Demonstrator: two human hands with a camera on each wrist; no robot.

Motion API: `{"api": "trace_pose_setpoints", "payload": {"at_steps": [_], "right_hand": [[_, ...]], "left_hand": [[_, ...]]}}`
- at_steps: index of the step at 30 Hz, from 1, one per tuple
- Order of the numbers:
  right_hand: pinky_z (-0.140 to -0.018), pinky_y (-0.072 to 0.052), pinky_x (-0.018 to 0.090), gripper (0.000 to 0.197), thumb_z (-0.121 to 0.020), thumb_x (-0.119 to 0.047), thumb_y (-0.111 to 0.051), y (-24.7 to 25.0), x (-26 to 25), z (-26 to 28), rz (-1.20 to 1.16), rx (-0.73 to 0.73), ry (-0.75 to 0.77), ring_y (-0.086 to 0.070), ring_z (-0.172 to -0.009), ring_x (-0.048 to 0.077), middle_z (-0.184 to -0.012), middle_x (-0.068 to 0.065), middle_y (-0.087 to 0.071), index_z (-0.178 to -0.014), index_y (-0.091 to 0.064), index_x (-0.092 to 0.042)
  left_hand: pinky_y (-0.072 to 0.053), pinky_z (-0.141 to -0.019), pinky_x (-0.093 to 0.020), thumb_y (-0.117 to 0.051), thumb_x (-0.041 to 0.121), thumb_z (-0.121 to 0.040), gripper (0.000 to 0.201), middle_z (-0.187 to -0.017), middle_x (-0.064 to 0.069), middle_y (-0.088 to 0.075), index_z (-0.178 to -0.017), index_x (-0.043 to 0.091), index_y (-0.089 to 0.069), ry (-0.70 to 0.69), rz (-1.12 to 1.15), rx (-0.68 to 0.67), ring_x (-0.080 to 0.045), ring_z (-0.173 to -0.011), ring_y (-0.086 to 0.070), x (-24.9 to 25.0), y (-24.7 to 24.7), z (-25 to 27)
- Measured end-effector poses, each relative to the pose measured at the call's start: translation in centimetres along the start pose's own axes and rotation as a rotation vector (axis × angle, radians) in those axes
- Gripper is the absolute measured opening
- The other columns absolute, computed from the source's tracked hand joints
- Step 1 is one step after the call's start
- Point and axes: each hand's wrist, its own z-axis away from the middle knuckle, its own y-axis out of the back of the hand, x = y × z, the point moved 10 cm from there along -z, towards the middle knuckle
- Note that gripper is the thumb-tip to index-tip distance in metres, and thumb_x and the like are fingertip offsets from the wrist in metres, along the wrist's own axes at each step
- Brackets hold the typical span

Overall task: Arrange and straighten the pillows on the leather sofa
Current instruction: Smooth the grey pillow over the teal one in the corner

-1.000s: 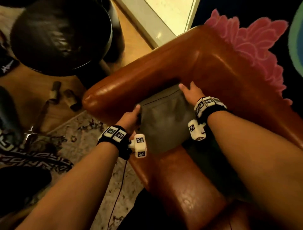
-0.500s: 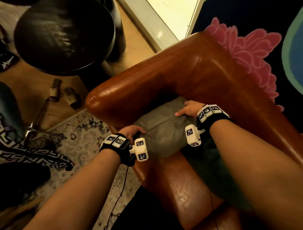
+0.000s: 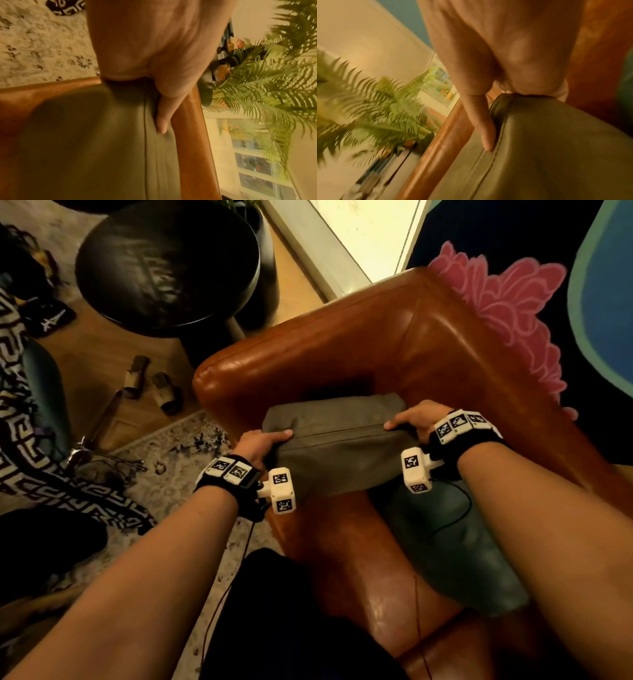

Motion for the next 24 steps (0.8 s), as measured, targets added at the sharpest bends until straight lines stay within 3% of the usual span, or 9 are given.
{"api": "trace_pose_setpoints", "payload": {"at_steps": [2,5,8,11,13,15,17,20,24], "right_hand": [[-0.088,-0.057,0.051,0.111,-0.012,-0.042,-0.1,0.7,-1.2,2.6,0.099,0.064,0.034,-0.067,-0.102,0.038,-0.112,0.014,-0.07,-0.11,-0.063,-0.002],[-0.087,-0.053,0.041,0.084,-0.055,-0.035,-0.095,1.6,-1.9,4.6,0.201,0.157,0.045,-0.062,-0.109,0.037,-0.117,0.015,-0.065,-0.12,-0.059,0.004],[-0.093,-0.053,0.046,0.098,-0.044,-0.039,-0.092,1.5,-1.7,1.8,0.143,0.127,0.081,-0.061,-0.112,0.037,-0.125,0.016,-0.063,-0.127,-0.057,0.0],[-0.093,-0.055,0.052,0.122,-0.015,-0.041,-0.09,1.4,2.2,-7.5,0.092,0.055,0.08,-0.063,-0.11,0.036,-0.125,0.013,-0.064,-0.128,-0.057,-0.009],[-0.091,-0.055,0.054,0.12,-0.008,-0.031,-0.09,0.8,2.3,-7.2,-0.049,0.038,0.061,-0.066,-0.105,0.037,-0.119,0.014,-0.068,-0.123,-0.062,-0.01],[-0.086,-0.056,0.055,0.086,-0.029,-0.007,-0.09,-0.3,0.3,-2.2,-0.203,0.018,0.046,-0.068,-0.1,0.04,-0.108,0.017,-0.072,-0.112,-0.068,-0.006],[-0.08,-0.058,0.051,0.07,-0.048,0.013,-0.081,-1.4,-2.1,1.9,-0.286,-0.028,0.027,-0.069,-0.1,0.04,-0.107,0.019,-0.072,-0.115,-0.067,-0.003],[-0.075,-0.06,0.044,0.065,-0.062,0.011,-0.08,-1.5,-4.2,2.8,-0.335,-0.105,0.066,-0.071,-0.1,0.034,-0.111,0.018,-0.072,-0.123,-0.064,-0.004],[-0.061,-0.061,0.041,0.037,-0.087,-0.003,-0.062,-0.4,-4.8,2.0,-0.479,-0.173,-0.026,-0.071,-0.092,0.032,-0.115,0.018,-0.068,-0.124,-0.061,0.0]], "left_hand": [[-0.055,-0.087,-0.062,-0.1,0.019,-0.048,0.104,-0.124,-0.02,-0.066,-0.137,0.0,-0.048,-0.044,0.017,0.01,-0.038,-0.102,-0.07,0.4,1.1,0.7],[-0.058,-0.08,-0.045,-0.089,0.013,-0.072,0.074,-0.114,-0.01,-0.058,-0.127,0.012,-0.04,-0.128,-0.091,0.074,-0.027,-0.098,-0.063,0.5,2.9,2.9],[-0.048,-0.056,-0.031,-0.086,0.021,-0.076,0.054,-0.099,-0.011,-0.062,-0.118,0.007,-0.055,-0.213,-0.306,0.083,-0.023,-0.077,-0.061,0.4,4.4,2.5],[-0.057,-0.068,-0.038,-0.083,0.026,-0.08,0.027,-0.087,-0.012,-0.068,-0.088,0.008,-0.066,-0.243,-0.373,0.137,-0.03,-0.082,-0.067,0.1,5.0,0.4],[-0.06,-0.082,-0.05,-0.081,0.024,-0.082,0.021,-0.099,-0.017,-0.071,-0.086,0.012,-0.064,-0.208,-0.299,0.156,-0.034,-0.093,-0.07,-0.5,5.1,-0.6],[-0.06,-0.084,-0.055,-0.083,0.027,-0.079,0.029,-0.105,-0.017,-0.071,-0.092,0.009,-0.066,-0.206,-0.241,0.165,-0.036,-0.099,-0.07,-0.8,5.7,-1.6],[-0.059,-0.086,-0.054,-0.086,0.033,-0.072,0.04,-0.104,-0.014,-0.072,-0.098,0.008,-0.069,-0.201,-0.213,0.174,-0.033,-0.099,-0.07,-0.5,6.7,-2.6],[-0.059,-0.087,-0.048,-0.08,0.02,-0.083,0.017,-0.099,-0.013,-0.072,-0.093,0.011,-0.07,-0.217,-0.145,0.147,-0.03,-0.095,-0.069,0.8,7.0,-3.2],[-0.059,-0.086,-0.047,-0.078,0.016,-0.085,0.035,-0.104,-0.019,-0.07,-0.111,-0.004,-0.067,-0.231,-0.077,0.151,-0.031,-0.095,-0.068,1.8,7.4,-4.3]]}}
